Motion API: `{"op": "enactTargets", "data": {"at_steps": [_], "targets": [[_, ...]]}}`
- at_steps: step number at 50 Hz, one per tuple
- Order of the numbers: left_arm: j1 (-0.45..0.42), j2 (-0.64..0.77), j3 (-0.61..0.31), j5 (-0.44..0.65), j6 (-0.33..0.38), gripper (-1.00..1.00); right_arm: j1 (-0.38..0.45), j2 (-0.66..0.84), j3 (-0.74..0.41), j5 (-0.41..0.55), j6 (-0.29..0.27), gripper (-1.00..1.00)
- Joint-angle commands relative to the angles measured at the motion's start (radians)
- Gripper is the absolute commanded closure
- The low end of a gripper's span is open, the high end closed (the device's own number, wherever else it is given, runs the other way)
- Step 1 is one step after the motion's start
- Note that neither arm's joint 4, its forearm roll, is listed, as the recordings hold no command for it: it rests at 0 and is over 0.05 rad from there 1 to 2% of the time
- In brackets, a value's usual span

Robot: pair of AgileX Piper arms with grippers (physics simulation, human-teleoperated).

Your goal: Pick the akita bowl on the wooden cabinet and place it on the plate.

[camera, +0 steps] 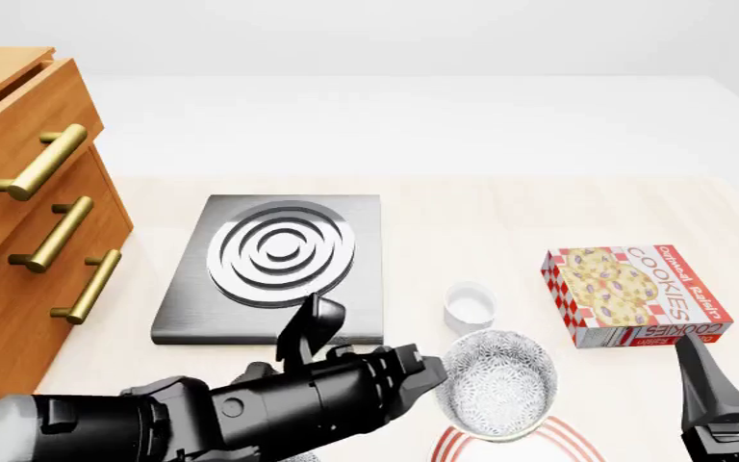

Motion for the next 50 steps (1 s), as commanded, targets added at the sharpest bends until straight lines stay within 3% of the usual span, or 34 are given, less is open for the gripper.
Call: {"op": "enactTargets", "data": {"at_steps": [1, 50], "targets": [[0.001, 0.030, 0.014, -0.048, -0.012, 1.00, 0.000, 0.000, 0.000, 0.000, 0.000, -1.00], [-0.017, 0.152, 0.048, -0.125, -0.038, 1.00, 0.000, 0.000, 0.000, 0.000, 0.000, -1.00]]}}
